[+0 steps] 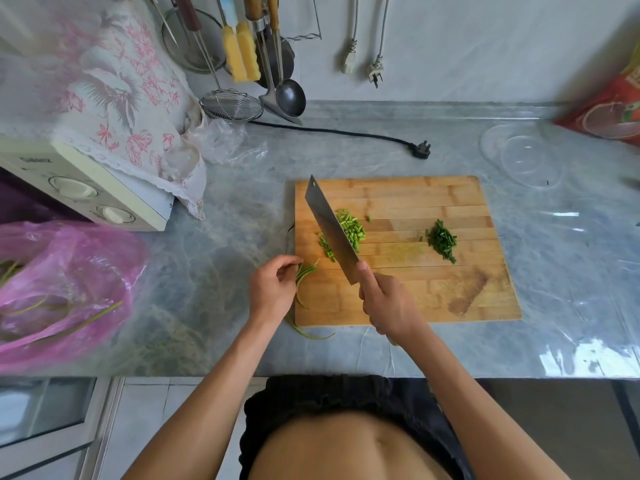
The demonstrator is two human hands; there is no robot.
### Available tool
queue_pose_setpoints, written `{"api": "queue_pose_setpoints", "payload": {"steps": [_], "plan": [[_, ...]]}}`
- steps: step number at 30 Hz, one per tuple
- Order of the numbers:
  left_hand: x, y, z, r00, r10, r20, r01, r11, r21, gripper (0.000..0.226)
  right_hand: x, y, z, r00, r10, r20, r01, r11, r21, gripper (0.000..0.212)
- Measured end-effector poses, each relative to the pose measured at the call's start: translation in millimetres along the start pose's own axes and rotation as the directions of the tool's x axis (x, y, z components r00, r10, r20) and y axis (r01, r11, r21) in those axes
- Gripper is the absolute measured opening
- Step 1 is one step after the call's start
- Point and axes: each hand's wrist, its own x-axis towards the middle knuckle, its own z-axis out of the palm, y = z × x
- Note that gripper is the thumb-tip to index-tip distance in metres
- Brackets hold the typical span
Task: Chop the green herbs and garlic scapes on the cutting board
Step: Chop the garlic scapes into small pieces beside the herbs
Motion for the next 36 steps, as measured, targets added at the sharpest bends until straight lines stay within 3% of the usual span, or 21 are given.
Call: {"api": "queue_pose_setpoints", "payload": {"steps": [7, 11, 18, 23, 28, 30, 34, 36], "plan": [[3, -4, -14, 0.986, -0.112, 0.124, 0.12, 0.991, -0.061, 0.036, -8, 2, -2, 1.0, -0.003, -0.004, 0.003, 1.0, -0.012, 0.084], [3, -2, -17, 0.975, -0.136, 0.177, 0.154, 0.984, -0.088, 0.032, -7, 2, -2, 1.0, 0.001, -0.007, -0.001, 1.0, -0.016, 0.085], [7, 2, -13, 0.976, 0.088, 0.199, -0.143, 0.948, 0.285, 0.034, -5, -1, -1, 1.0, -0.018, -0.009, 0.018, 0.999, -0.03, 0.086], [9, 3, -11, 0.964, 0.214, 0.159, -0.254, 0.919, 0.302, 0.022, -6, 1, -1, 1.0, -0.02, -0.012, 0.019, 0.998, -0.059, 0.085], [2, 0, -7, 0.965, 0.244, 0.092, -0.26, 0.919, 0.296, 0.02, -7, 3, 0, 1.0, -0.027, 0.0, 0.027, 0.996, -0.086, 0.086], [0, 0, -5, 0.977, 0.203, 0.059, -0.212, 0.943, 0.258, 0.017, -8, 3, 2, 1.0, -0.029, 0.006, 0.03, 0.995, -0.097, 0.086], [6, 4, -5, 0.991, -0.127, 0.046, 0.128, 0.992, -0.004, 0.017, -8, 6, 5, 0.999, -0.042, 0.011, 0.043, 0.991, -0.127, 0.091], [9, 5, -9, 0.978, -0.204, 0.05, 0.207, 0.975, -0.08, 0.021, -8, 8, 7, 0.999, -0.041, 0.008, 0.042, 0.99, -0.133, 0.091]]}}
